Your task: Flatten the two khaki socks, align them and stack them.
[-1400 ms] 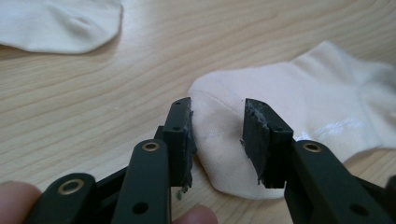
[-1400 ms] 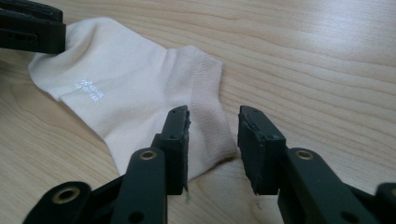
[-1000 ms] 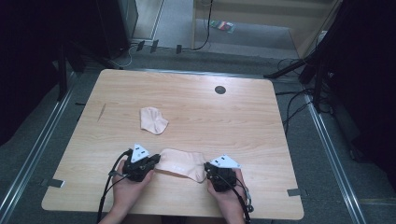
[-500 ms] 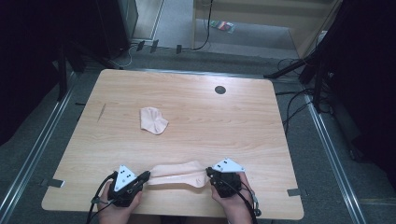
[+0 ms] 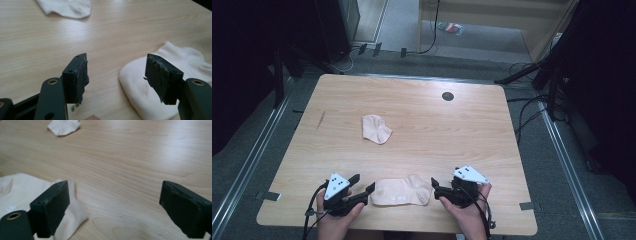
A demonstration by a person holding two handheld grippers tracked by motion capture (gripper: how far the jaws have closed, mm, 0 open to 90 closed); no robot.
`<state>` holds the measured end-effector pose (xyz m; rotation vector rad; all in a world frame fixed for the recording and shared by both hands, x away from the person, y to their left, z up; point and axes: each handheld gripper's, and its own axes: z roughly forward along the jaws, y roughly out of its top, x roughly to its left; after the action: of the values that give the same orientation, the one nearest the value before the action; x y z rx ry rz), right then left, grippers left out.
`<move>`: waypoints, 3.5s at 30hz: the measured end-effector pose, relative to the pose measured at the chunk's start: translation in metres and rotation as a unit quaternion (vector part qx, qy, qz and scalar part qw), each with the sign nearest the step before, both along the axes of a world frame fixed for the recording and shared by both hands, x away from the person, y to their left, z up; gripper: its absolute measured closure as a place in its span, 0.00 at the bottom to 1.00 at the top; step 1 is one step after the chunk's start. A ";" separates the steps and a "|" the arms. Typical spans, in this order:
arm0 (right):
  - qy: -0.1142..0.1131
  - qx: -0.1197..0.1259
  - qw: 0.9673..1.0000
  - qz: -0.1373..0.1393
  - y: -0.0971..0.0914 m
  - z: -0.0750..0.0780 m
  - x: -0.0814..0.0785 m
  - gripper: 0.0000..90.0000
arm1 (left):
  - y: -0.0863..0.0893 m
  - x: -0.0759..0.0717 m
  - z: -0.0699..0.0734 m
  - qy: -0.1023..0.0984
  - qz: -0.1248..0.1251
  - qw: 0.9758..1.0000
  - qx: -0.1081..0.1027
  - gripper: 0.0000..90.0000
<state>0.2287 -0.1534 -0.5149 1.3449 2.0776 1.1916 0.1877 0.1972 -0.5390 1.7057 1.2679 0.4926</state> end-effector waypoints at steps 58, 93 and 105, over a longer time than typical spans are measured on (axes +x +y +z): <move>-0.018 0.040 0.999 -0.026 -0.001 0.013 0.006 0.33 | -0.023 0.135 0.043 -0.011 0.018 1.000 0.014 0.99; 0.055 0.193 0.973 0.114 0.049 0.005 0.037 0.90 | -0.067 0.064 0.047 -0.080 -0.094 0.991 -0.054 0.99; 0.023 0.121 0.988 0.093 0.054 0.030 0.032 0.98 | -0.056 0.074 0.031 -0.034 -0.088 0.993 -0.068 0.79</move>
<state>0.2612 -0.0996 -0.4853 1.3140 2.1852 1.5473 0.2621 0.1410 -0.5077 1.6542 1.0662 0.3479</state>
